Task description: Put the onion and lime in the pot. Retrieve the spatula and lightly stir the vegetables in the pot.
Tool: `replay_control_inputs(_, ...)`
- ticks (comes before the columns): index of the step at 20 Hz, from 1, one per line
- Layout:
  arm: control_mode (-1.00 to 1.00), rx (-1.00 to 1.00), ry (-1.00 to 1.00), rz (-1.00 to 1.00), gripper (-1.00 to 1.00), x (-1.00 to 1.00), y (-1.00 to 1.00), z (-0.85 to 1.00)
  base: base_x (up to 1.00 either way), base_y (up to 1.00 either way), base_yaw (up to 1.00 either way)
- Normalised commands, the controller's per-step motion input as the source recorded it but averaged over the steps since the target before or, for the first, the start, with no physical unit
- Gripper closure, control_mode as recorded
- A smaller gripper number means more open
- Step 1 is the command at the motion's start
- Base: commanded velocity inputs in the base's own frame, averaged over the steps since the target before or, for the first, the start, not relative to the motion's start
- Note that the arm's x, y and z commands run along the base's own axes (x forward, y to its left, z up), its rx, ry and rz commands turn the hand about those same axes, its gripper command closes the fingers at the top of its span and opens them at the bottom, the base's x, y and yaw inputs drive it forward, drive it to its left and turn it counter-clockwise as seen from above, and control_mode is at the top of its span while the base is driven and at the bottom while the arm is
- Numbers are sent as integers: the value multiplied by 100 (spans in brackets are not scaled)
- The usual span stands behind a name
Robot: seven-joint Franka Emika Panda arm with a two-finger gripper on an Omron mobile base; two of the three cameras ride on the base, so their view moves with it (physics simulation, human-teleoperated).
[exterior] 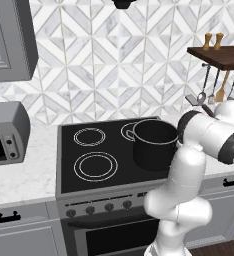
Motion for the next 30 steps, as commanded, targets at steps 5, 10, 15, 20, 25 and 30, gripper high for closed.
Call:
replay_control_inputs(5, -100, -59, -11, 0, 100, -22, 37, 98, 0, 0, 0)
replay_control_inputs(10, -100, -76, -4, 1, 100, 0, 56, 70, 0, 0, 0)
replay_control_inputs(15, -100, -82, -1, 7, 100, 0, 59, 60, 0, 0, 0)
replay_control_inputs(20, -100, -85, 0, 10, 100, 0, 56, 53, 0, 0, 0)
replay_control_inputs(25, -100, -87, 0, 10, 100, 0, 56, 16, 0, 0, 0)
replay_control_inputs(30, -100, -59, 1, 19, 100, -2, 61, 13, 0, 0, 0)
